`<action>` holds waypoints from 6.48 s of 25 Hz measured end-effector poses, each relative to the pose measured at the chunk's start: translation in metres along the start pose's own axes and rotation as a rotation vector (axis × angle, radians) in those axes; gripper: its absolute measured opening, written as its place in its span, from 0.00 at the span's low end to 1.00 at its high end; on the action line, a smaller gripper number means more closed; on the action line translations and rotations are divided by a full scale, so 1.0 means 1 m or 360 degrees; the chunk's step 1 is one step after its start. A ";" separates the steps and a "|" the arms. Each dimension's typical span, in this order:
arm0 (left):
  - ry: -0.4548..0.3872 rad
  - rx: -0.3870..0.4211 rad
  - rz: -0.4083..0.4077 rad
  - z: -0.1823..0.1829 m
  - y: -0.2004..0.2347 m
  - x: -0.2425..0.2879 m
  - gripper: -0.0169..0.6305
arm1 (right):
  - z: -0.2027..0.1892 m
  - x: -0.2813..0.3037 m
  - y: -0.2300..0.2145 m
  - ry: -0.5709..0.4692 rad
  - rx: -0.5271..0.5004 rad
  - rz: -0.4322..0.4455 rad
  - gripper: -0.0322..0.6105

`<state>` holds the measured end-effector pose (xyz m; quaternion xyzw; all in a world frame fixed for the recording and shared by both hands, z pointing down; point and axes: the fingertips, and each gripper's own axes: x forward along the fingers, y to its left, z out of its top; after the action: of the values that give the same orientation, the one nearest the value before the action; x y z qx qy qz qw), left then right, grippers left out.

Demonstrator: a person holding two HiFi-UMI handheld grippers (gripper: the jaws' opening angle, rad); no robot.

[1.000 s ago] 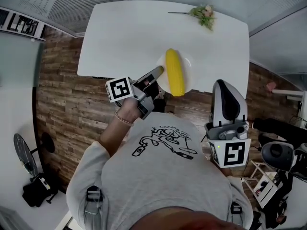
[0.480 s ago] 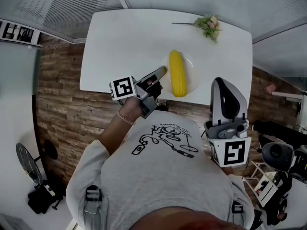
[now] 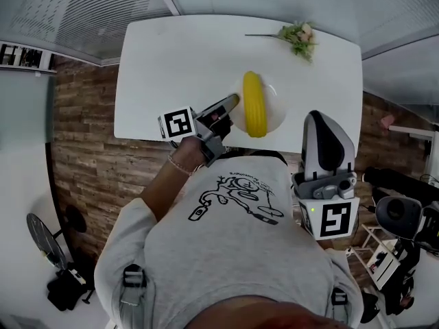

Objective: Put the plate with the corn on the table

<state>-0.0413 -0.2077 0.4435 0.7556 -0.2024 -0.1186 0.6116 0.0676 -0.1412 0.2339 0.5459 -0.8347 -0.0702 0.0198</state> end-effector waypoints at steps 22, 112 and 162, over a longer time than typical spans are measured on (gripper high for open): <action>-0.0014 0.0035 0.0103 -0.032 0.106 0.050 0.07 | -0.015 -0.009 -0.050 0.0031 0.0006 0.0079 0.06; 0.0357 0.0573 0.1090 -0.077 0.282 0.070 0.14 | -0.017 -0.024 -0.058 0.0028 0.0008 0.0087 0.06; -0.0480 0.1764 0.0713 0.032 -0.054 0.029 0.17 | -0.065 -0.016 -0.065 0.0192 0.0061 0.0074 0.06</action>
<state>-0.0204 -0.2391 0.3856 0.8751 -0.4720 0.0301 0.1025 0.1403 -0.1581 0.2899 0.5300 -0.8455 -0.0208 0.0614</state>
